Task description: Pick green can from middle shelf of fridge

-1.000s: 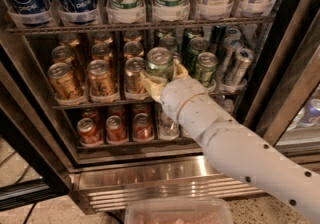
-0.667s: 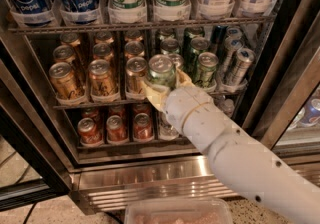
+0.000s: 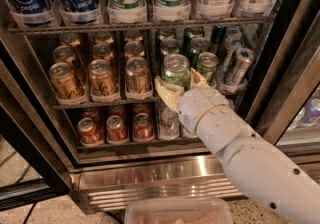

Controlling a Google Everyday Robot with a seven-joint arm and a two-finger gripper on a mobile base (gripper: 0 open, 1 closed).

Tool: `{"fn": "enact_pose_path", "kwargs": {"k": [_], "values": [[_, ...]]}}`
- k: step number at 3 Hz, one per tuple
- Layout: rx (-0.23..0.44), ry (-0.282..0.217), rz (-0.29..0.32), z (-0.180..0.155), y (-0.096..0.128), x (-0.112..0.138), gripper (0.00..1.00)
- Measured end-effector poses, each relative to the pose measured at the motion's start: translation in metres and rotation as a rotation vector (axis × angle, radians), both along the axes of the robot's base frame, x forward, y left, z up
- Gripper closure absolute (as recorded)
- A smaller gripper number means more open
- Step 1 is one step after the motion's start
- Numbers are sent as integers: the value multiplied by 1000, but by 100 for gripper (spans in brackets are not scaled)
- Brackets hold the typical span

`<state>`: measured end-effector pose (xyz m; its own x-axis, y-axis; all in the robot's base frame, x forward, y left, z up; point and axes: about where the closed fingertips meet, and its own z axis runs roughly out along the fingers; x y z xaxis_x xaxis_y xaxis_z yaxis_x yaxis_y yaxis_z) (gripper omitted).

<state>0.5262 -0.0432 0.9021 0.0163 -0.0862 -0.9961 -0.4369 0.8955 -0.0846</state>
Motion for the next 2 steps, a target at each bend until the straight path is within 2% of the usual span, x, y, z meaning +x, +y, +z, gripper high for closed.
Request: {"fn": "enact_pose_path", "kwargs": {"k": [1, 2], "values": [[18, 42, 61, -11, 13, -20, 100], [25, 58, 92, -15, 20, -29, 100]]}}
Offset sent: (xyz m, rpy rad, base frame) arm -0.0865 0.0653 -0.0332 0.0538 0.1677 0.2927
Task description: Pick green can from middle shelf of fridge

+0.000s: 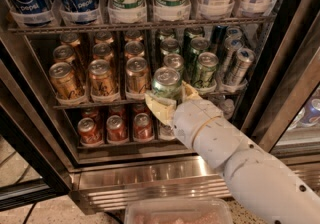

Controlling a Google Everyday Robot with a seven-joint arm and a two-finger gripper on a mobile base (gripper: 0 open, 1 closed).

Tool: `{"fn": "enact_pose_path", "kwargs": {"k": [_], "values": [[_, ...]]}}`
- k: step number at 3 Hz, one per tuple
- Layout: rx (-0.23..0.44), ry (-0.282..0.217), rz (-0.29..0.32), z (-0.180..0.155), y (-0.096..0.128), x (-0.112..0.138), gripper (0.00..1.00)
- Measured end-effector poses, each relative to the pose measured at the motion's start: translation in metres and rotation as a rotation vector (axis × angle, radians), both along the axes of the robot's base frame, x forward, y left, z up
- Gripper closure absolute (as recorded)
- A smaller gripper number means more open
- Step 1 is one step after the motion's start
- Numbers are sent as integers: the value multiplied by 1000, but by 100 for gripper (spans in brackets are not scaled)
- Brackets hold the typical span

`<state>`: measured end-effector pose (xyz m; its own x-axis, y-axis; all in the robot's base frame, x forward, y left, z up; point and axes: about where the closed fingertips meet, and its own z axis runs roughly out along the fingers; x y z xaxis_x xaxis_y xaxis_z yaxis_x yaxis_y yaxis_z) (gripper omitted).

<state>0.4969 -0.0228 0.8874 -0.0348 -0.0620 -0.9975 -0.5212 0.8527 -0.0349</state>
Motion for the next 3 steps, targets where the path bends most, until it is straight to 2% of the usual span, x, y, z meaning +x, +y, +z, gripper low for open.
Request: {"fn": "enact_pose_path", "kwargs": {"k": [1, 2, 3], "values": [[0, 0, 0, -1, 0, 0, 100], [0, 21, 65, -1, 7, -10, 100], [35, 30, 169, 10, 4, -33, 100]]}}
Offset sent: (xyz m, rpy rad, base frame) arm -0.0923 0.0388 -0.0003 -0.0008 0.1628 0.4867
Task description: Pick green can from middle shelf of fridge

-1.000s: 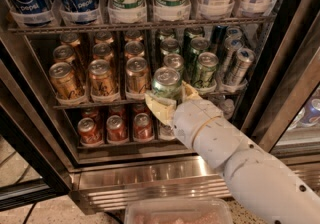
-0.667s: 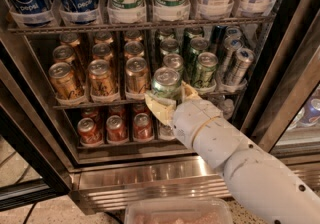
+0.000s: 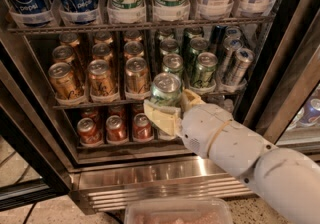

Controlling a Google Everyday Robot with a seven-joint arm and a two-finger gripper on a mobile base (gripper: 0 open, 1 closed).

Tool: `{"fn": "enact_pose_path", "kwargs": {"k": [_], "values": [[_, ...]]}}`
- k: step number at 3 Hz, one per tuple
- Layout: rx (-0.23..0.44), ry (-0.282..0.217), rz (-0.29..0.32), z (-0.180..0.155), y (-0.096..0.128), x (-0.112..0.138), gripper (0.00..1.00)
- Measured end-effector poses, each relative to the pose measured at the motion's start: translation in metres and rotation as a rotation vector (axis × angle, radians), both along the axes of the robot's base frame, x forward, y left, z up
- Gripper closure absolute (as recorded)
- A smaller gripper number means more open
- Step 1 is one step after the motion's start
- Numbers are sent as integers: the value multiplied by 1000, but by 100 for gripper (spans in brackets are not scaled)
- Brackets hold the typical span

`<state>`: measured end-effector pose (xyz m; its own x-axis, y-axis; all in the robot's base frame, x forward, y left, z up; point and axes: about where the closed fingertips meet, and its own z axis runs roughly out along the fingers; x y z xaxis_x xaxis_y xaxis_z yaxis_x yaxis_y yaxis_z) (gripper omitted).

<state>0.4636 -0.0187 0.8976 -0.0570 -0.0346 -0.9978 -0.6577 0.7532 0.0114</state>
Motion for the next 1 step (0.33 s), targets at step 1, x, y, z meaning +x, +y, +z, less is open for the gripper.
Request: {"fn": "enact_pose_path", "kwargs": {"k": [1], "values": [[-20, 36, 70, -12, 12, -13, 100]]}}
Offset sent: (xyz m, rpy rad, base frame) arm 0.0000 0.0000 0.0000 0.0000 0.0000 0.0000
